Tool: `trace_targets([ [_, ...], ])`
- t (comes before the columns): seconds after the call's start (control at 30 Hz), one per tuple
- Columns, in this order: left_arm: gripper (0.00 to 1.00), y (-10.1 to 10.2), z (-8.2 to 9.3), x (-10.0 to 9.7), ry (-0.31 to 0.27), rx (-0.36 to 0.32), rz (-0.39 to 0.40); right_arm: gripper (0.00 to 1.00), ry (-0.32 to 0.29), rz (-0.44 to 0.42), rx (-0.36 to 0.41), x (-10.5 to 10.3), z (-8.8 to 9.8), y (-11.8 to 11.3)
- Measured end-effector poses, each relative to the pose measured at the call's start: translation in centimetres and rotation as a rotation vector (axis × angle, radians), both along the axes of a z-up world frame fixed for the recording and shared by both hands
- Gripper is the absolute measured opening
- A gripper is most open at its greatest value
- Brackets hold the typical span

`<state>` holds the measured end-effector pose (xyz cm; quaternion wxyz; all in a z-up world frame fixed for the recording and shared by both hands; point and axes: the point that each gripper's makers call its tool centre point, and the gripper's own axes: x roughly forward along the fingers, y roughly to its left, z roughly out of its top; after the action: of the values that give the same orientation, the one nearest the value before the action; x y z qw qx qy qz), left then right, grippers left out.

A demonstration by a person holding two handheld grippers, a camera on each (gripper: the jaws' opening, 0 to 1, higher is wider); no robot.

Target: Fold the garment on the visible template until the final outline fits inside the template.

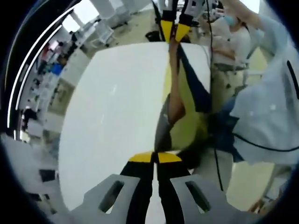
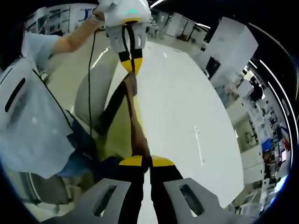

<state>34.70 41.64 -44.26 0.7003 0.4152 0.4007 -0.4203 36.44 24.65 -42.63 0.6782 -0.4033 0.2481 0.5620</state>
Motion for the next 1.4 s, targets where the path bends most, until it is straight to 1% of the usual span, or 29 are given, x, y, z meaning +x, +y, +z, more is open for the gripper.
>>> trace_targets([
  [0.13,0.00,0.1,0.0,1.0,-0.013,-0.007,0.011,0.04,-0.001,-0.007,0.008,0.7,0.1,0.0],
  [0.27,0.00,0.3,-0.2,1.6,-0.007,-0.015,0.012,0.04,-0.003,-0.018,0.013,1.5,-0.1,0.2],
  [0.4,0.00,0.4,-0.8,2.1,0.010,-0.012,0.007,0.04,0.004,-0.025,0.014,2.0,-0.4,0.4],
  [0.5,0.00,0.5,-1.1,2.7,0.011,-0.011,0.007,0.04,0.007,-0.033,0.015,2.4,-0.6,0.5],
  [0.73,0.00,0.7,-1.5,4.1,-0.001,-0.025,0.021,0.04,0.004,-0.054,0.013,3.8,-0.8,0.6],
  [0.97,0.00,1.0,-2.0,5.4,0.004,-0.052,0.033,0.04,0.002,-0.059,0.007,5.2,-1.1,0.9],
  [1.13,0.00,1.2,-2.8,6.8,0.014,-0.074,0.052,0.04,0.012,-0.063,0.010,6.6,-1.7,1.0],
  [1.4,0.00,1.4,-3.9,9.2,0.009,-0.076,0.078,0.04,0.022,-0.068,0.009,8.7,-3.0,1.3],
])
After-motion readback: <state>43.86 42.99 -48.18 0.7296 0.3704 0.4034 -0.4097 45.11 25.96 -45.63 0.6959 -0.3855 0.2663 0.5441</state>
